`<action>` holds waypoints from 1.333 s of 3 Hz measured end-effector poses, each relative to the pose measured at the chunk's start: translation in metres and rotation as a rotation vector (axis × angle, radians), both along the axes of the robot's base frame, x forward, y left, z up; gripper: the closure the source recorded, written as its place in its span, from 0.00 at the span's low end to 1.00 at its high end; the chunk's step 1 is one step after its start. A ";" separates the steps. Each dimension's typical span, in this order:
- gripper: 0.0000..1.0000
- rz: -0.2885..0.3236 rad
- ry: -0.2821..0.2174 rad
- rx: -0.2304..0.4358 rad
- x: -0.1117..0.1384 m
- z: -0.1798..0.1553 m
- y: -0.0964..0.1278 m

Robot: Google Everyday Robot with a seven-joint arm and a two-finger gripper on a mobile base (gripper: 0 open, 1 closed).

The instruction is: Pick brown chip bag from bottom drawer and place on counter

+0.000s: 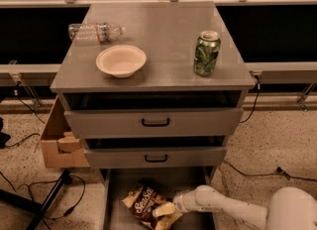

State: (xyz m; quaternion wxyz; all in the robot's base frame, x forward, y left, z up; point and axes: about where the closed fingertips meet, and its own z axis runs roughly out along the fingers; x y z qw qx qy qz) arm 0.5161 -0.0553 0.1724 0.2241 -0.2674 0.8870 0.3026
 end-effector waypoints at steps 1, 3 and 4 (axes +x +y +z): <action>0.00 0.028 0.048 0.002 -0.005 -0.006 0.011; 0.40 0.143 0.141 -0.068 -0.054 0.009 0.037; 0.63 0.144 0.159 -0.066 -0.062 0.007 0.041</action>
Offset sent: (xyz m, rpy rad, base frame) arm -0.0611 0.0518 0.0455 -0.0454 0.1406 0.2310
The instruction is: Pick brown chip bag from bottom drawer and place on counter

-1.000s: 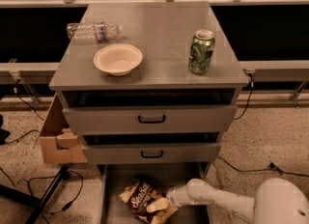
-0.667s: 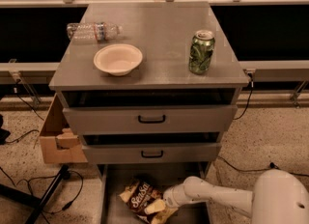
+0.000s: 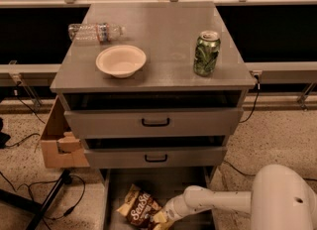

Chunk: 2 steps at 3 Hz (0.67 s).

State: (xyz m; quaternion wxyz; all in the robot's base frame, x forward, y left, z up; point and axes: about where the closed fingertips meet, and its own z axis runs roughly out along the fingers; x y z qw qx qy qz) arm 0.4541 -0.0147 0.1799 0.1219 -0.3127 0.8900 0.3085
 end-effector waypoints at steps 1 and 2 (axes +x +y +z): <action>0.87 0.002 0.001 0.001 -0.001 -0.001 0.001; 1.00 0.004 0.003 0.002 -0.002 -0.001 0.002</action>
Offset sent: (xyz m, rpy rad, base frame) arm -0.0005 0.0010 -0.0007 0.0013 0.0005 0.0019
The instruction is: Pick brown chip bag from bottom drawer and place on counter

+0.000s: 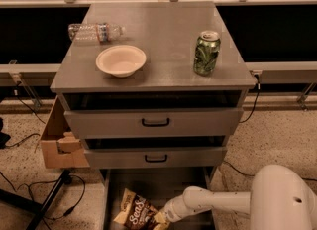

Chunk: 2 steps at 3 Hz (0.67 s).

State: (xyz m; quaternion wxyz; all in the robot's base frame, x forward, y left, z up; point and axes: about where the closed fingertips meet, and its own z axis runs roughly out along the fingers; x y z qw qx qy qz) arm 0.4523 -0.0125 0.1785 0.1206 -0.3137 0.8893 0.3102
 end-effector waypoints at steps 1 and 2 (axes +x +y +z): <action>1.00 0.035 -0.022 -0.010 -0.001 0.013 0.006; 1.00 0.118 -0.114 -0.060 -0.001 0.063 0.015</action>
Offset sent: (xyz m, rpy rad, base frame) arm -0.0323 0.0281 0.1809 -0.1468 -0.2513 0.3115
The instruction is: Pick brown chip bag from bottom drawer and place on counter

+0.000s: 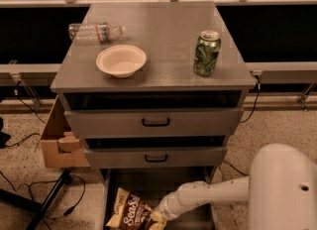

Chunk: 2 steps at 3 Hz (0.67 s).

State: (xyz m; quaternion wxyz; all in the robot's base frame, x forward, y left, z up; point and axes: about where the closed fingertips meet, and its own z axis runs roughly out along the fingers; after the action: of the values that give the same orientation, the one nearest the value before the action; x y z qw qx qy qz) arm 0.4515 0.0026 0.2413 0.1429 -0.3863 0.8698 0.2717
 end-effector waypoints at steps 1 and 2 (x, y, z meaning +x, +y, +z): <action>1.00 0.064 -0.026 -0.058 -0.021 0.055 0.000; 1.00 0.099 -0.012 -0.117 -0.060 0.106 -0.010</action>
Offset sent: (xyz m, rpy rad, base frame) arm -0.1115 -0.0321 0.2390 -0.2521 -0.0976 0.1833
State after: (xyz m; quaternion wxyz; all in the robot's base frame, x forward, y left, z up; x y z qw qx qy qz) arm 0.3919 -0.0069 0.3472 0.1119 -0.4383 0.8630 0.2248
